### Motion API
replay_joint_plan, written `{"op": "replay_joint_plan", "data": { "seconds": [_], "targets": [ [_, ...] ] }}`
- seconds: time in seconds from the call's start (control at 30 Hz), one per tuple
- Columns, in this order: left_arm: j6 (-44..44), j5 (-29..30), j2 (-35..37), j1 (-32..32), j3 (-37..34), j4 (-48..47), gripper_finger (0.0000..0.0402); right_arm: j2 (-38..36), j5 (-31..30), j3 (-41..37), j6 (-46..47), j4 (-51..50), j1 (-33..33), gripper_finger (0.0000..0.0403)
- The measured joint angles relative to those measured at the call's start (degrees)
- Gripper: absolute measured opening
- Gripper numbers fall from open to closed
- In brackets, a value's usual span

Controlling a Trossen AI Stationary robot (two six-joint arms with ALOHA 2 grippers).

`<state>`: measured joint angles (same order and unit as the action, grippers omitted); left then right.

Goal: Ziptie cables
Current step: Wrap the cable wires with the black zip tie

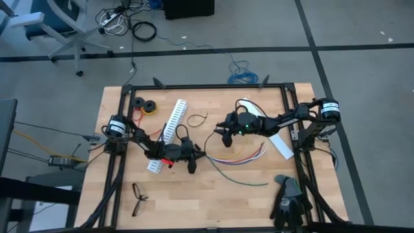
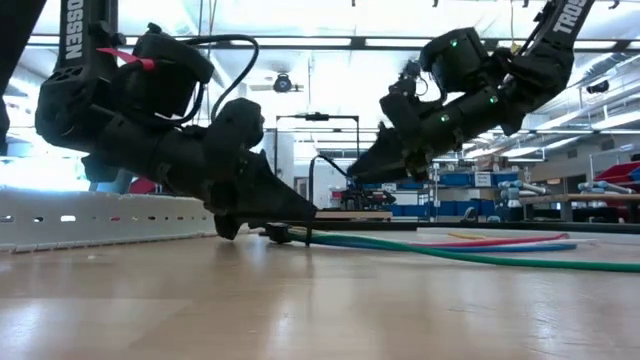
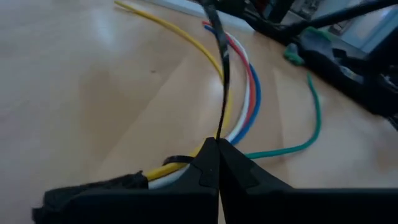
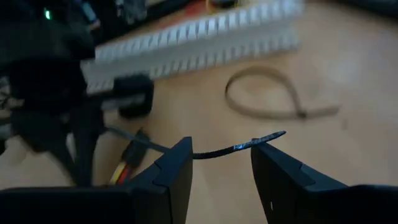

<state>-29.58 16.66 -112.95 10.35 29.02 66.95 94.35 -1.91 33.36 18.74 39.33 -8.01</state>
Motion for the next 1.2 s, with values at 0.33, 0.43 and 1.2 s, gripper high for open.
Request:
{"op": "replay_joint_plan", "data": {
  "seconds": [0.33,0.43,1.2],
  "targets": [
    [0.39,8.19,-0.02,-0.61,-0.04,0.97,0.0000,0.17,0.63,-0.05,8.12,-18.90,2.02,0.0146],
    [0.39,8.20,-0.02,-0.70,-0.04,0.94,0.0000,0.17,0.86,-0.04,7.85,-17.27,3.91,0.0146],
    [1.88,3.15,-0.02,-2.91,2.40,-0.02,0.0000,9.19,0.46,8.75,-0.90,1.80,9.03,0.0111]
  ]
}}
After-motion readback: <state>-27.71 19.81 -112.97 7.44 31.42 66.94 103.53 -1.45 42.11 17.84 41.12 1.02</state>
